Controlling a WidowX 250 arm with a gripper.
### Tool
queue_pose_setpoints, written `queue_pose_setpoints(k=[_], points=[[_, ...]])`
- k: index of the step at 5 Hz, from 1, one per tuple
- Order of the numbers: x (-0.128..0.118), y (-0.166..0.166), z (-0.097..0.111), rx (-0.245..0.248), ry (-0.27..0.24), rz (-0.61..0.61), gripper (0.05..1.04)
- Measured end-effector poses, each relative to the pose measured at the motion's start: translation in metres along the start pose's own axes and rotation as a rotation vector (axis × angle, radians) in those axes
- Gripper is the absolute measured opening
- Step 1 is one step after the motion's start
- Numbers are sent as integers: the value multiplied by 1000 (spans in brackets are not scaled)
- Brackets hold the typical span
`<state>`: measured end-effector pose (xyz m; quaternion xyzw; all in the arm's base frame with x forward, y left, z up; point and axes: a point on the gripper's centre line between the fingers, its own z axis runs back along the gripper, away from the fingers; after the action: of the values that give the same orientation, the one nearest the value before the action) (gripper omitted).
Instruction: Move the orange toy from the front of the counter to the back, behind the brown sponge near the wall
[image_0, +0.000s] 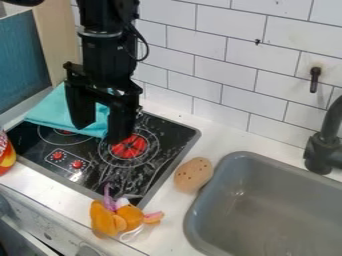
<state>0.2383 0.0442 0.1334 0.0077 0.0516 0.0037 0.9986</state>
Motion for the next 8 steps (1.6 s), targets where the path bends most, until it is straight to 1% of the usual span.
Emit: queue_pose_setpoints(k=[1,2,3,4,5,6,7,8], points=[[-1,-1,-6,-5,22,-2,1001],[-14,-13,-16,0,17,-146,1001],[-26,-24,-21,10,30,-208,1001],[-33,-29,-36,10,50,-273,1001],[-26,-35,-48,65,74,-347,1001],[-24,-37,-53,94,61,-395,1001],[-20,-40,-65,88,74,-423,1001],[-19,-42,-76,76,106,-428,1001]])
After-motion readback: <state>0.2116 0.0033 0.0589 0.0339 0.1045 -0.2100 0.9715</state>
